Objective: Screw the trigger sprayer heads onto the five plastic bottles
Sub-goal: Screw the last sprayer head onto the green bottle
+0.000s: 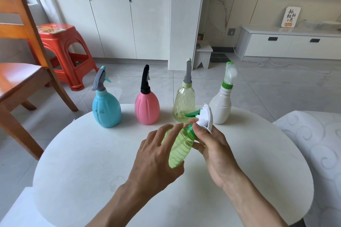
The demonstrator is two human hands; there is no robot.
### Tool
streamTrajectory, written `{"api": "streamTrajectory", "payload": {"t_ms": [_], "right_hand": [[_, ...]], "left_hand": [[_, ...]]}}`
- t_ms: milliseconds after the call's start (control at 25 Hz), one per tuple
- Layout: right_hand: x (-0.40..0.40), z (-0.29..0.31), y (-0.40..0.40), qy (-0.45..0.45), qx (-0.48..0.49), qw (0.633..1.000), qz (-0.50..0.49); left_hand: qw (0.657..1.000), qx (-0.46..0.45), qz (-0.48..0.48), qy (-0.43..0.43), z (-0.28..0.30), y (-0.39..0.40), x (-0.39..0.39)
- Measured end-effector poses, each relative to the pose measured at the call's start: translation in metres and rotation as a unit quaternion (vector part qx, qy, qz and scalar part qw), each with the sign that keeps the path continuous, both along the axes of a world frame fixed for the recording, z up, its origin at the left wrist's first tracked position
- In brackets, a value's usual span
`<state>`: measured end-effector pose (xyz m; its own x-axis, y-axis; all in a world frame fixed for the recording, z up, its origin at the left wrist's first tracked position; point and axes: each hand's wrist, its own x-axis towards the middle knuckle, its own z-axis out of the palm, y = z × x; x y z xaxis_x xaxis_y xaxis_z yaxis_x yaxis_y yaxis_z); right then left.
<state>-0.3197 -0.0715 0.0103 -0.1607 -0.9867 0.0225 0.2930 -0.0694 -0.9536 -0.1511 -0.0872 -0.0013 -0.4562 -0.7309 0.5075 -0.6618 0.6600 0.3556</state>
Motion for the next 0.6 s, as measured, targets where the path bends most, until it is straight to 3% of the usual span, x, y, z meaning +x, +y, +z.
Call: {"api": "streamTrajectory", "payload": {"t_ms": [480,600], "right_hand": [[0.003,0.001,0.000,-0.017,-0.011,0.999,0.045],[-0.008,0.005,-0.001,-0.021,-0.048,0.997,0.054]], "left_hand": [[0.999,-0.032,0.031,-0.030,0.001,-0.001,0.003],[0.997,0.055,-0.049,0.029,0.014,-0.008,0.012]]}}
